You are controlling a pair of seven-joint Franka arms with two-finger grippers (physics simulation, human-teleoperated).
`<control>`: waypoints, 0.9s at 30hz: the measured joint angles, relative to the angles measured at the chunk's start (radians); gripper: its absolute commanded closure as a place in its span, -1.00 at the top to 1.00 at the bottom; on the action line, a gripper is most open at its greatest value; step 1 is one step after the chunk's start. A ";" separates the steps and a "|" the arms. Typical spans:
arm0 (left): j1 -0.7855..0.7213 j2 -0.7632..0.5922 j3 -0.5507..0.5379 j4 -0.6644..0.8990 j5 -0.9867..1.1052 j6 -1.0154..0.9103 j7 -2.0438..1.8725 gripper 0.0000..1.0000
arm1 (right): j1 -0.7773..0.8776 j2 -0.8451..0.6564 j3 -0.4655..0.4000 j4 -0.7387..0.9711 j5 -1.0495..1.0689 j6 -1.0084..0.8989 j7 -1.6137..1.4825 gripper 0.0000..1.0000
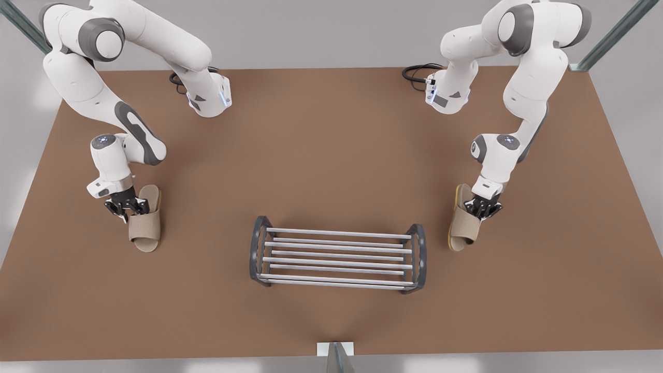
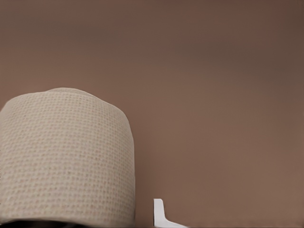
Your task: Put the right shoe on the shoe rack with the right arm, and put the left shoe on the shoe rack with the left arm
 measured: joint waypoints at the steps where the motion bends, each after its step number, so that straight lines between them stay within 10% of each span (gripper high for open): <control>1: 0.003 -0.001 0.000 0.004 0.000 0.000 0.000 -0.37 | -0.004 0.000 0.002 -0.001 0.001 0.000 0.001 -0.18; 27: -0.095 -0.035 -0.029 0.539 -0.013 -0.329 -0.039 -0.42 | 0.001 -0.078 0.137 -0.032 -0.001 -0.010 0.328 -0.49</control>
